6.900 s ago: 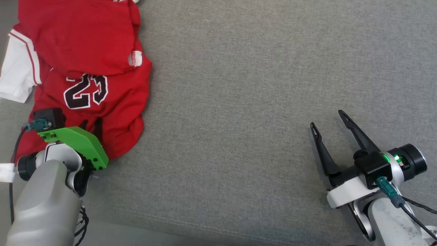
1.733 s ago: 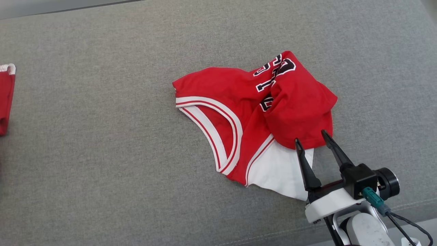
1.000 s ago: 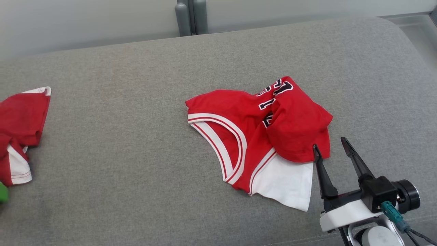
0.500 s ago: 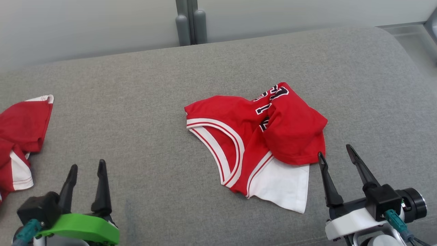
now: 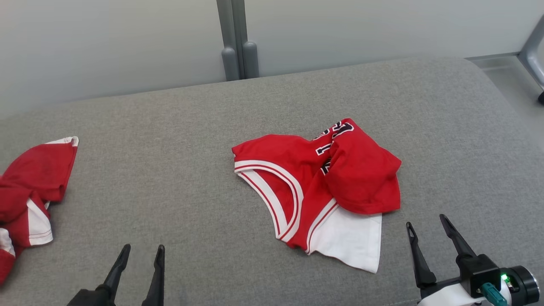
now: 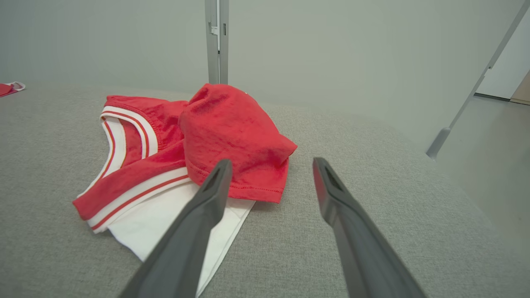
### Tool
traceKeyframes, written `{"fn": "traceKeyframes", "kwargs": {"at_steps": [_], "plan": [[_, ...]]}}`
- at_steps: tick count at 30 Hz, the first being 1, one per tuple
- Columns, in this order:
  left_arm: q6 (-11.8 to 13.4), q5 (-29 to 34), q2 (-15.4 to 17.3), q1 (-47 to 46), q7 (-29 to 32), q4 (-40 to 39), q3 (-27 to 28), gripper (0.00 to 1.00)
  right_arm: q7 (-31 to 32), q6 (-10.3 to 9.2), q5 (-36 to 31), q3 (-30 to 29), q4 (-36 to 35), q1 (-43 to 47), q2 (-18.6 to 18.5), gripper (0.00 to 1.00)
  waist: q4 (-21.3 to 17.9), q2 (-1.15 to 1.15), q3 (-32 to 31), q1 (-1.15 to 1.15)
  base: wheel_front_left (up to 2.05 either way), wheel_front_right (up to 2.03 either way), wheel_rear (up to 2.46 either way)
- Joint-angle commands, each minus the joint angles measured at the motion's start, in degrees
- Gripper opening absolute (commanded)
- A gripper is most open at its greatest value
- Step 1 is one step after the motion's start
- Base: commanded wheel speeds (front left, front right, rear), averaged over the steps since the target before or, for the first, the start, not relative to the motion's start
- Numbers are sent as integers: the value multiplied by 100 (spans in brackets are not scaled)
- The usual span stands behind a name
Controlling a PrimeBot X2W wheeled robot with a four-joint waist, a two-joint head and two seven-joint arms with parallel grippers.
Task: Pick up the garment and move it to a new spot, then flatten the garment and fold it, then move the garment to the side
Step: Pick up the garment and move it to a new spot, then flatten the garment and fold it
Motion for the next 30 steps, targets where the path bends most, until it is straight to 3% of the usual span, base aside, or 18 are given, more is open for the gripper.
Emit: {"fn": "traceKeyframes", "kwargs": {"at_steps": [1,8,13,22,30], "plan": [[-198,219,-93,163,-14,111,152,100,-21,-6,-34,-14,42,82,-16,100,93,0,-119,0,0,0,0],[-894,839,-606,435,-14,450,904,100,-20,-6,17,-4,164,50,-40,100,256,0,-223,0,0,0,0],[-1167,1186,-892,482,-8,612,1264,100,-21,-6,51,-13,299,8,-85,100,381,0,-215,0,0,0,0],[-1360,1466,-1190,427,-8,698,1544,100,-20,-6,78,19,380,-35,-89,100,541,0,-192,0,0,0,0],[-1384,1490,-1196,428,-8,688,1535,100,-20,-6,79,48,376,-72,-76,100,571,0,-156,0,0,0,0]]}}
